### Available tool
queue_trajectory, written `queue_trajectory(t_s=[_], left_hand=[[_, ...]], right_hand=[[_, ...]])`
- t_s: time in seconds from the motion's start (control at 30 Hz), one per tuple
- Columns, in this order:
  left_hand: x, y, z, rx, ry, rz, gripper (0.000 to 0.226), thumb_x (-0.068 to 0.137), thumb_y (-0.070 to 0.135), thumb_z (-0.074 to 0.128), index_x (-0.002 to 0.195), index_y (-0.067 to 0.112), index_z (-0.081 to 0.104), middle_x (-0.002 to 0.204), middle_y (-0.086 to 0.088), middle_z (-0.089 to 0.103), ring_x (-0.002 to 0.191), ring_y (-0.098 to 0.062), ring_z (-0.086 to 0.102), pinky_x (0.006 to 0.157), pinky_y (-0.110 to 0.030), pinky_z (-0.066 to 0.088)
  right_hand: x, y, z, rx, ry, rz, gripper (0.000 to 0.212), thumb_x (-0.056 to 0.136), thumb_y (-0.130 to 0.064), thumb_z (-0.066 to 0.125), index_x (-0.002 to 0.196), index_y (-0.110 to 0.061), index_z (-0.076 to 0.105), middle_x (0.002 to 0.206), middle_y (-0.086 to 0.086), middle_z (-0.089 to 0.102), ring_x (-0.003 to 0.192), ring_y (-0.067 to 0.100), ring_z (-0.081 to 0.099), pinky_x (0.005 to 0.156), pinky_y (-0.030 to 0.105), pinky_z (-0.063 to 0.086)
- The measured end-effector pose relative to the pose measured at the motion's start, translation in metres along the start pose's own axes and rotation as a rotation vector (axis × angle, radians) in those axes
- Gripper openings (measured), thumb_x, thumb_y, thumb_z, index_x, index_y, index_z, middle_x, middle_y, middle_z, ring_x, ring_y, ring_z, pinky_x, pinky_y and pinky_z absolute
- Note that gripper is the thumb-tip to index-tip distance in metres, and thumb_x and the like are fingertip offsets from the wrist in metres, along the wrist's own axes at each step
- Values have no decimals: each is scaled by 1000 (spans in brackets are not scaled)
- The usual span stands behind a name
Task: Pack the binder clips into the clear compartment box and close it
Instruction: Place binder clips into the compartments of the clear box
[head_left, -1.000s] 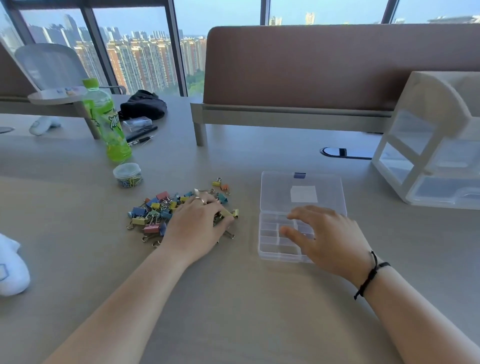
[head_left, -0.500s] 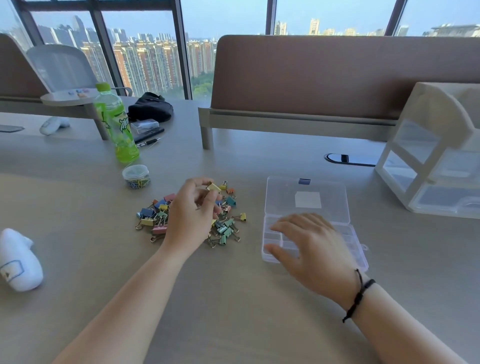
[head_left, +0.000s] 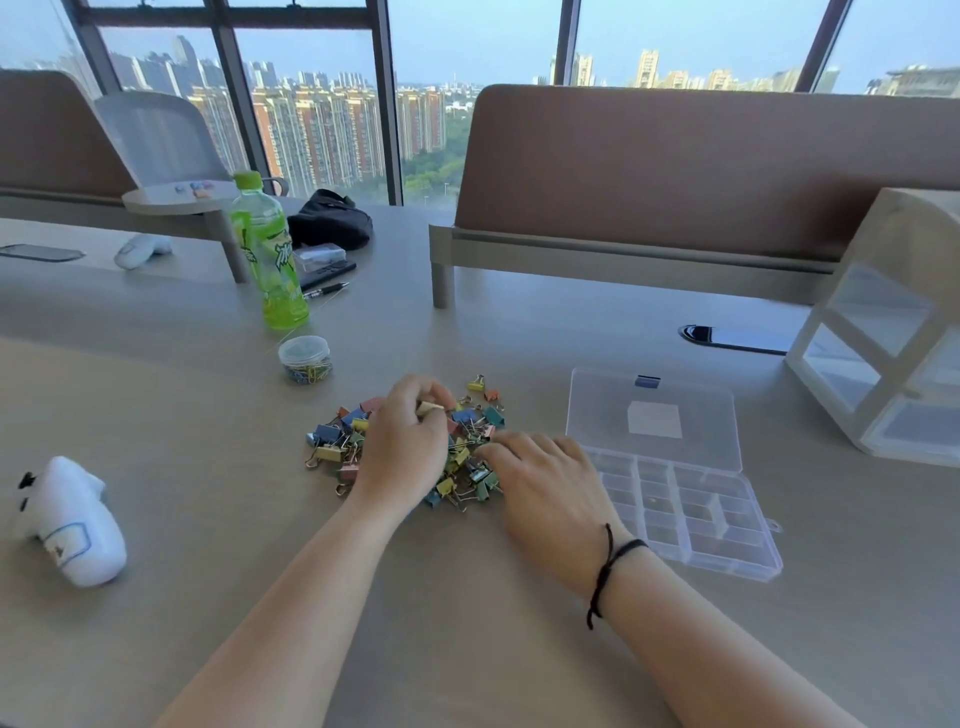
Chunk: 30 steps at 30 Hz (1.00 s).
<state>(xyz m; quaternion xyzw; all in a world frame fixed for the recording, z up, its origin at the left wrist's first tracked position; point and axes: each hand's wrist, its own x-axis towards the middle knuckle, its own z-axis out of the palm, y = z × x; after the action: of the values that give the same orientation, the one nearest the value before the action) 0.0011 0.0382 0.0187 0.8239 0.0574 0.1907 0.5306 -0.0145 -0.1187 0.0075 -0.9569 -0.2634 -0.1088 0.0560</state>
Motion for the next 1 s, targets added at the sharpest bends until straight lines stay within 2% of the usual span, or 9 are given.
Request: queue_trajectory(t_s=[0.1, 0.23, 0.33, 0.4, 0.47, 0.6, 0.73, 0.83, 1.0], left_hand=[[-1, -1, 2, 128, -28, 89, 26, 89, -2, 46, 90, 19, 61, 73, -2, 64, 45, -5, 42, 45, -17, 28], [-1, -7, 0, 234, -132, 125, 30, 91, -3, 46, 90, 23, 63, 75, -3, 64, 47, -5, 46, 47, -16, 31], [-2, -12, 1, 332, -286, 164, 38, 93, -2, 43, 93, 29, 65, 97, 1, 65, 71, -12, 50, 62, -16, 37], [-3, -14, 2, 392, -360, 179, 42, 92, -5, 41, 97, 27, 69, 109, 2, 66, 98, -19, 51, 84, -27, 44], [-3, -14, 3, 422, -370, 196, 46, 87, -7, 43, 95, 29, 70, 124, 7, 66, 121, -21, 48, 105, -40, 38], [-3, -8, -1, 528, -350, 217, 29, 85, 14, 58, 90, 38, 73, 136, 23, 56, 133, -16, 38, 115, -43, 25], [-9, 1, -8, 636, -444, 229, 24, 81, 33, 63, 102, 41, 72, 152, 25, 36, 144, -10, 18, 120, -42, 12], [-11, 3, -16, 655, -575, 207, 38, 78, 40, 65, 116, 46, 64, 159, 23, 19, 148, -6, 3, 122, -41, 5], [-7, 0, -24, 644, -688, 192, 47, 79, 49, 73, 123, 53, 57, 161, 25, 6, 149, -2, -6, 123, -37, 0]], right_hand=[[6, 8, -3, 12, -119, -42, 49, 92, -16, 41, 137, -34, 47, 141, -10, 47, 128, 21, 43, 104, 37, 31], [9, 14, -5, 41, -158, -73, 46, 97, -23, 42, 141, -38, 44, 141, -12, 46, 129, 20, 39, 105, 36, 30], [5, 17, -3, 73, -126, -78, 40, 98, -24, 43, 136, -36, 51, 137, -13, 49, 126, 20, 42, 103, 35, 30], [3, 20, -1, 102, -109, -71, 38, 98, -21, 43, 131, -35, 56, 131, -12, 53, 122, 20, 44, 101, 34, 31], [1, 23, 0, 113, -101, -64, 38, 97, -17, 44, 127, -36, 58, 124, -9, 56, 116, 21, 47, 99, 33, 31], [-1, 27, 1, 166, -61, -29, 35, 93, -11, 50, 117, -31, 66, 111, -4, 60, 108, 25, 54, 92, 33, 32], [-4, 29, -3, 168, -77, -8, 33, 94, -15, 48, 119, -30, 64, 110, -2, 59, 107, 23, 55, 91, 31, 30], [-10, 29, -10, 179, -59, 16, 32, 97, -33, 49, 127, -31, 59, 115, -5, 59, 111, 19, 54, 97, 32, 31], [-17, 30, -14, 104, -89, 21, 50, 88, -63, 48, 129, -35, 56, 118, -9, 56, 116, 16, 46, 100, 35, 32]])
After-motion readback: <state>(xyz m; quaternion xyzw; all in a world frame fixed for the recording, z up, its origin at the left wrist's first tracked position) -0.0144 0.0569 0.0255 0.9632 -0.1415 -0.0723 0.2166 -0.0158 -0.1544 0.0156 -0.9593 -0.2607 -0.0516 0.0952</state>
